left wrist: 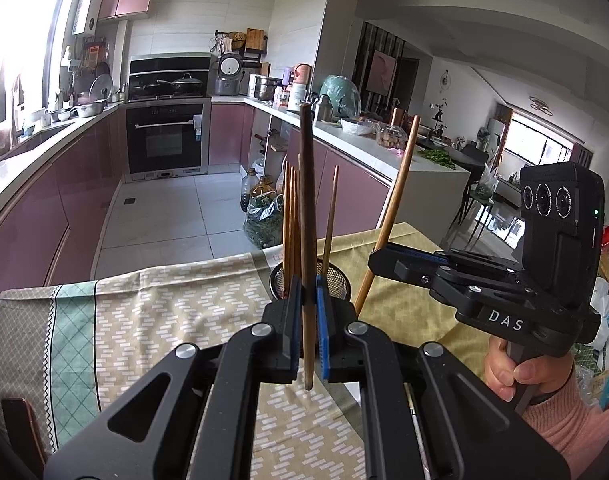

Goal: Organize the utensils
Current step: 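Carry the upright chopstick with the right gripper over the mesh cup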

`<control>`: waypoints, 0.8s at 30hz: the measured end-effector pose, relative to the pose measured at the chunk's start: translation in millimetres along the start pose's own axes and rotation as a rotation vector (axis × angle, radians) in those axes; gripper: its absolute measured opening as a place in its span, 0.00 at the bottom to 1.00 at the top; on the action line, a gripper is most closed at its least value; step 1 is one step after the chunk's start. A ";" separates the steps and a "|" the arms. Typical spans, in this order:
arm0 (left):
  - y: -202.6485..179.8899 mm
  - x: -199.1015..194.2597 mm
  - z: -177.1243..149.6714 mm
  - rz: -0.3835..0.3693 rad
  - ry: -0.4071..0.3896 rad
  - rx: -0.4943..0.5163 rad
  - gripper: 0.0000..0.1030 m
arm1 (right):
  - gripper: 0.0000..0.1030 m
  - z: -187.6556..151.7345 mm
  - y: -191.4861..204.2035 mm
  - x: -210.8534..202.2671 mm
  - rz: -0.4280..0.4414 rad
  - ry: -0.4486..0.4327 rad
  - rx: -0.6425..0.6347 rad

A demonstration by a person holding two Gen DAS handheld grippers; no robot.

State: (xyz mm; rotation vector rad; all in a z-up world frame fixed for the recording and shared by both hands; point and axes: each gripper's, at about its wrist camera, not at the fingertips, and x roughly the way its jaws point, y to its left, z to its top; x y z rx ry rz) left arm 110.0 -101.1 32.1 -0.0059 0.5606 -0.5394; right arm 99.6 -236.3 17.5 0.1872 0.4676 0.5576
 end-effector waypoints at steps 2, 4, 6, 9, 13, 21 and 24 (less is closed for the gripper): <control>-0.4 -0.4 2.5 -0.002 -0.005 0.001 0.07 | 0.06 1.9 0.0 -1.0 -0.001 -0.005 -0.003; -0.3 -0.5 5.3 -0.002 -0.011 0.001 0.07 | 0.06 3.5 -0.3 -1.5 -0.002 -0.009 -0.003; 0.1 -0.3 6.8 -0.001 -0.017 0.003 0.07 | 0.06 4.6 0.0 -1.7 -0.004 -0.012 -0.005; -0.3 -0.5 9.4 -0.003 -0.023 0.005 0.07 | 0.06 6.4 -0.6 -2.0 -0.005 -0.016 -0.007; -2.4 -1.1 14.3 0.000 -0.036 0.012 0.07 | 0.06 10.8 -1.5 -4.1 -0.007 -0.027 -0.011; -1.4 -3.5 23.7 -0.009 -0.066 0.012 0.07 | 0.06 21.5 -0.9 -4.5 -0.012 -0.047 -0.020; -0.8 -6.9 28.4 -0.011 -0.080 0.017 0.07 | 0.06 24.0 -2.1 -5.6 -0.016 -0.057 -0.020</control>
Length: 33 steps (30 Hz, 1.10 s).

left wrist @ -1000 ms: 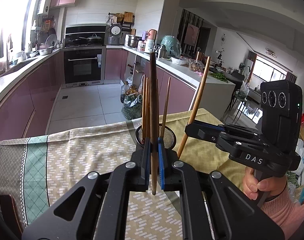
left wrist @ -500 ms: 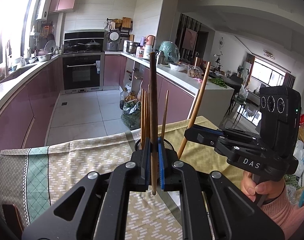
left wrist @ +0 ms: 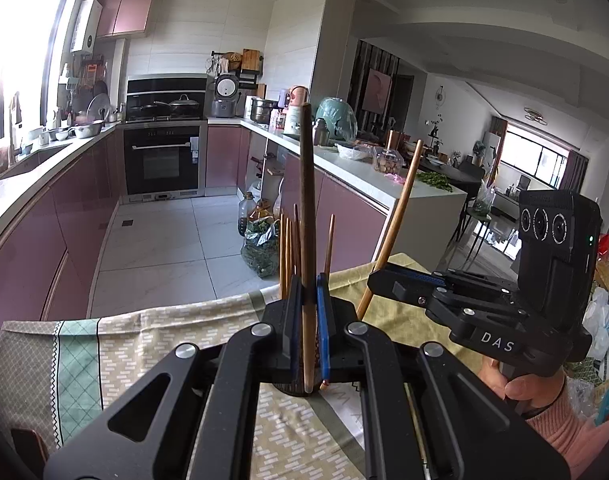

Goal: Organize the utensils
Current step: 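Carry the upright chopstick with the right gripper over the mesh cup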

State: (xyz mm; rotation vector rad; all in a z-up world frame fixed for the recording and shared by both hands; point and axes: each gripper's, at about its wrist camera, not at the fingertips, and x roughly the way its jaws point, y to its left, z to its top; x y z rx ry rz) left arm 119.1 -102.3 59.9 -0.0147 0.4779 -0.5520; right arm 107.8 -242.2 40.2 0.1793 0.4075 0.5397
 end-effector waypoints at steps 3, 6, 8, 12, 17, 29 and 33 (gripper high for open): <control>-0.1 -0.7 5.8 0.002 -0.017 0.006 0.07 | 0.06 4.0 -2.3 -1.0 -0.005 -0.012 0.004; 1.1 -1.2 8.7 0.003 -0.031 0.009 0.07 | 0.06 8.2 -4.8 -0.1 -0.013 -0.020 0.005; 0.6 -0.3 10.9 0.005 -0.037 0.012 0.07 | 0.06 11.0 -6.8 1.8 -0.019 -0.022 0.005; -3.1 3.6 14.7 0.010 -0.043 0.021 0.07 | 0.06 12.6 -10.1 4.1 -0.037 -0.027 0.002; -6.6 11.1 15.2 0.026 -0.036 0.032 0.07 | 0.06 12.8 -12.4 11.6 -0.054 -0.024 0.006; -5.6 24.8 12.2 0.027 0.017 0.027 0.07 | 0.06 5.3 -16.1 29.3 -0.082 0.006 0.023; -5.9 27.3 14.4 0.026 0.031 0.026 0.07 | 0.06 4.7 -19.4 33.6 -0.085 0.016 0.028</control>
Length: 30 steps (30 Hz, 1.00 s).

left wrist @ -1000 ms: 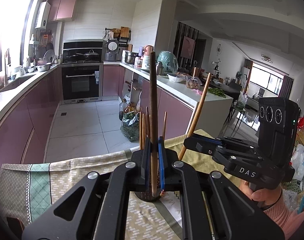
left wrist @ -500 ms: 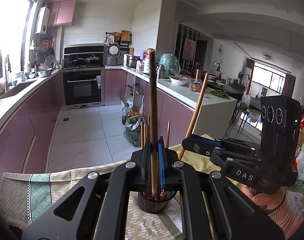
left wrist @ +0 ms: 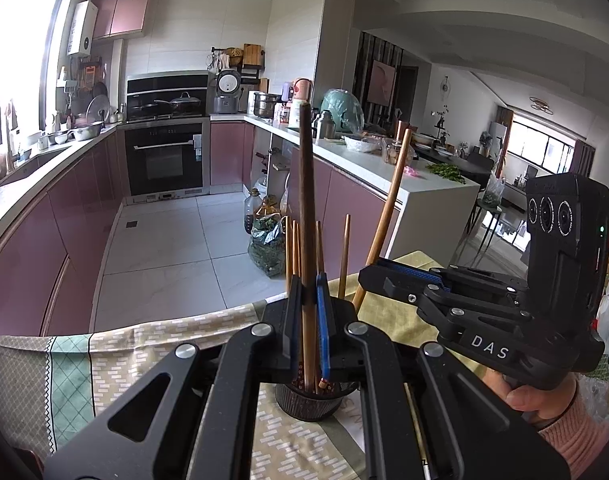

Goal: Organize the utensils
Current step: 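Carry the upright chopstick with the right gripper over the mesh cup, then lower the chopstick into the mesh cup and open the right gripper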

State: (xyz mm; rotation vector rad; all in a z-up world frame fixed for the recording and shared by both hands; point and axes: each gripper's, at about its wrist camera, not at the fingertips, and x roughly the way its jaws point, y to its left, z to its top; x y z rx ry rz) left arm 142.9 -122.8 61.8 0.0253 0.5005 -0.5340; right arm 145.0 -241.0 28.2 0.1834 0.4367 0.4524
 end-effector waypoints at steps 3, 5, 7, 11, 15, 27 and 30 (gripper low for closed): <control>2.4 0.8 0.3 -0.001 0.010 -0.002 0.07 | 0.06 0.0 -0.4 3.1 -0.006 0.008 0.001; 2.8 1.9 1.1 -0.001 0.016 -0.003 0.07 | 0.05 -1.7 -0.1 5.5 -0.006 0.013 0.003; 3.4 1.9 1.5 -0.001 0.023 -0.004 0.07 | 0.05 -3.7 -0.2 7.4 -0.009 0.018 0.003; 3.6 1.4 2.1 -0.001 0.031 -0.005 0.07 | 0.06 -0.7 -2.6 12.9 -0.012 0.026 0.013; 3.5 2.7 3.2 -0.001 0.037 -0.005 0.07 | 0.06 -0.6 -3.6 15.8 -0.013 0.033 0.016; 6.1 10.5 0.4 0.001 0.069 -0.008 0.07 | 0.06 -7.5 -9.7 22.7 -0.013 0.049 0.025; 6.3 14.1 0.9 0.000 0.075 -0.007 0.07 | 0.05 -10.8 -9.9 23.9 -0.014 0.053 0.028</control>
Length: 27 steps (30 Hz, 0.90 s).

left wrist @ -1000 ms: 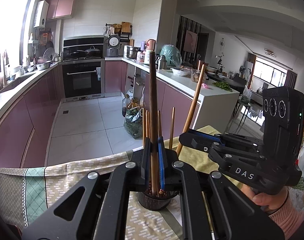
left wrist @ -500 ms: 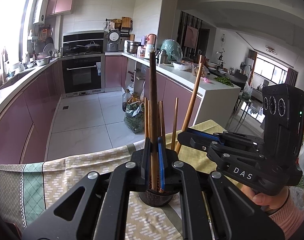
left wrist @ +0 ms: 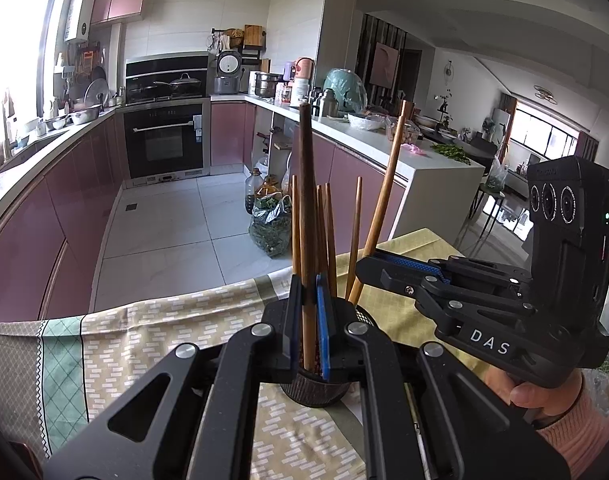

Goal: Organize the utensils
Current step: 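Lower the chopstick into the mesh cup and open the right gripper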

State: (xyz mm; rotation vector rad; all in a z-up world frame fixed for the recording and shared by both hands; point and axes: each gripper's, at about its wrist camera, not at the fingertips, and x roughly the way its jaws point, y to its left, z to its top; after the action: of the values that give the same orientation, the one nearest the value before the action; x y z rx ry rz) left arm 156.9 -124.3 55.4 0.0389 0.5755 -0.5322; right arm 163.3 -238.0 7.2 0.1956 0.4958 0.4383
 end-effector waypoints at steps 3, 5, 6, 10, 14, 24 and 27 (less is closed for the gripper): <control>-0.6 2.6 -1.4 0.002 0.007 0.002 0.07 | 0.06 -2.2 -1.0 1.0 -0.001 0.004 0.003; -0.5 4.8 -1.7 0.003 0.013 0.003 0.07 | 0.05 -3.8 -1.6 2.1 -0.002 0.007 0.005; -0.2 6.2 -1.8 0.003 0.017 0.003 0.07 | 0.05 -4.1 -1.1 3.2 -0.003 0.009 0.007; 0.3 10.5 -3.9 0.001 0.031 0.004 0.07 | 0.05 -6.8 -2.1 5.3 -0.003 0.017 0.011; -2.1 12.3 -4.3 -0.003 0.039 0.015 0.07 | 0.05 -9.0 -2.1 7.1 -0.004 0.027 0.013; -2.7 22.2 -8.2 0.002 0.064 0.034 0.08 | 0.06 -13.9 -6.3 13.6 -0.004 0.050 0.022; -3.5 25.5 -8.9 0.004 0.066 0.036 0.08 | 0.06 -12.9 -6.4 16.7 -0.002 0.056 0.024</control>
State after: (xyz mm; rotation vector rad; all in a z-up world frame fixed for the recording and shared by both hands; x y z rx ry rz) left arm 168.7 -137.7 34.8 0.0919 0.6304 -0.5386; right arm 172.4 -235.3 -12.8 0.2062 0.5566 0.4369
